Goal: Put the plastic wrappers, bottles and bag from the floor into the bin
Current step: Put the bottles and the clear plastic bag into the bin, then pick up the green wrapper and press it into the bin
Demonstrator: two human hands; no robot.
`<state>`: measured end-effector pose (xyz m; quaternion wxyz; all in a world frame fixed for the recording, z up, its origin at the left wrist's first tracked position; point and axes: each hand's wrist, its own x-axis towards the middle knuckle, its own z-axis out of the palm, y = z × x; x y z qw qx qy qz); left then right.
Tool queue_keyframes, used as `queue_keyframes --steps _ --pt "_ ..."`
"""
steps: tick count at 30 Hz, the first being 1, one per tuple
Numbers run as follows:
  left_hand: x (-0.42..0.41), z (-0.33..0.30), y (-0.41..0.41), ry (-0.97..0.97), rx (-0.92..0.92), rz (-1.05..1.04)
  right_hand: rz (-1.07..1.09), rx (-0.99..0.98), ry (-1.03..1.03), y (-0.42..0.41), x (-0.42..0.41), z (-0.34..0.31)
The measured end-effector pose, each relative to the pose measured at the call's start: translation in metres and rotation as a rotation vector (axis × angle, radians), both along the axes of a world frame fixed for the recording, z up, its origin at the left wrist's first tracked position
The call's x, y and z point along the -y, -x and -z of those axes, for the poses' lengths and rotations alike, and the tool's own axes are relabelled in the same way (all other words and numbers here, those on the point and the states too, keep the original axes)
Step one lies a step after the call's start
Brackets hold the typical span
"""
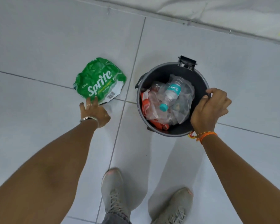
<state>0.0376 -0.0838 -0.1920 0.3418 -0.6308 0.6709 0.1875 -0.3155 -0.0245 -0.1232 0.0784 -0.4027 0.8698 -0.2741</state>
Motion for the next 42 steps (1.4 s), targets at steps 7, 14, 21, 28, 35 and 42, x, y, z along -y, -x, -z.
queue_keyframes --steps 7,14,21,28,35,42 --pt "0.012 0.006 -0.005 -0.02 0.165 0.188 -0.004 -0.05 -0.017 -0.001 0.002 0.001" --pt "0.017 -0.098 0.03 0.569 -0.2 0.016 0.01 -0.048 -0.051 -0.002 0.003 -0.001" --pt "-0.043 -0.181 0.108 0.906 -0.521 0.496 0.272 0.308 0.453 0.005 0.0 -0.02" --pt "-0.061 -0.192 0.144 0.274 -0.645 0.571 0.508 0.375 0.595 0.022 -0.034 -0.098" --pt "-0.026 -0.17 0.193 -0.02 -0.436 0.28 -0.477 0.147 -0.553 -0.016 -0.022 -0.098" --pt "0.017 -0.109 0.215 -0.232 -0.343 0.093 -0.585 0.226 -1.014 -0.032 0.043 -0.044"
